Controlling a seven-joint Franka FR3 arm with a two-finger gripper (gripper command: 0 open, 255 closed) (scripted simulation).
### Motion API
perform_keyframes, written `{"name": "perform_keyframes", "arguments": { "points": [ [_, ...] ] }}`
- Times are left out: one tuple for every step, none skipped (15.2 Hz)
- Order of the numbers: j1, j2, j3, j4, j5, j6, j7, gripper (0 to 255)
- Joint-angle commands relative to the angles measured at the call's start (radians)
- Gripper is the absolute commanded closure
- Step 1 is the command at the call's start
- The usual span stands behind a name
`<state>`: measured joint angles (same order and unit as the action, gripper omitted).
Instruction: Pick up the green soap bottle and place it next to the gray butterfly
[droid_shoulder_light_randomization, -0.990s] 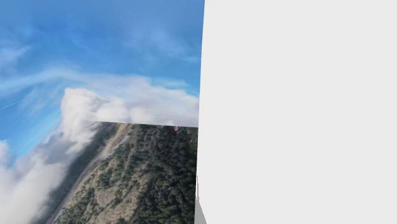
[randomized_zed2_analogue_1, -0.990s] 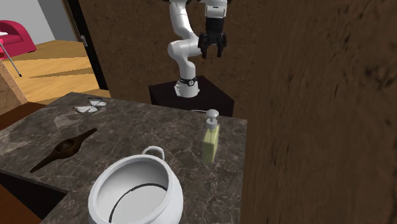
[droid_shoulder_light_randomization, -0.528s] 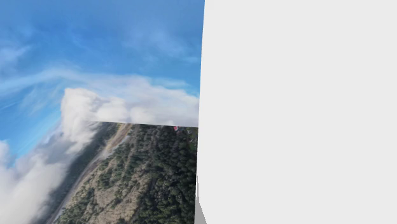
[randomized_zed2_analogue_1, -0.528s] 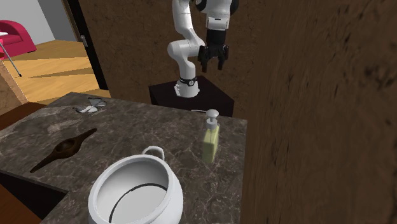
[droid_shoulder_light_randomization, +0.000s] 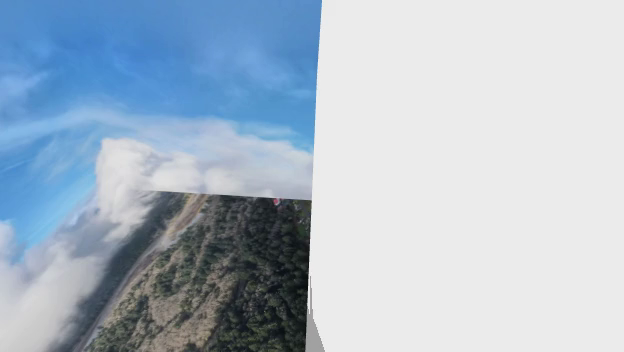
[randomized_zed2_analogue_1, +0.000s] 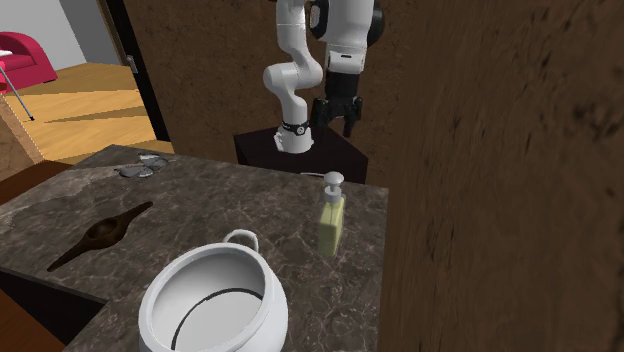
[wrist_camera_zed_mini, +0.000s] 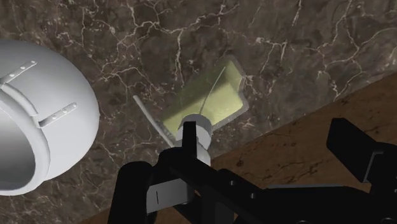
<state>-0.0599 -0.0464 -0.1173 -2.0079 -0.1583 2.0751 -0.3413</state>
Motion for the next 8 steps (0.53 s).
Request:
{"name": "perform_keyframes", "arguments": {
  "points": [
    [-0.008,0.083,-0.010,0.069,0.004,0.018,-0.020,0],
    [-0.012,0.122,-0.013,0.105,0.007,0.021,-0.029,0],
    [-0.016,0.161,-0.016,0.143,0.010,0.023,-0.038,0],
    [-0.021,0.200,-0.019,0.183,0.014,0.024,-0.047,0],
    [-0.026,0.239,-0.021,0.225,0.018,0.023,-0.055,0],
    [-0.029,0.267,-0.022,0.255,0.020,0.022,-0.062,0],
    [-0.031,0.273,-0.023,0.249,0.021,0.033,-0.062,0],
    [-0.032,0.278,-0.023,0.243,0.021,0.045,-0.062,0]
  ]
}}
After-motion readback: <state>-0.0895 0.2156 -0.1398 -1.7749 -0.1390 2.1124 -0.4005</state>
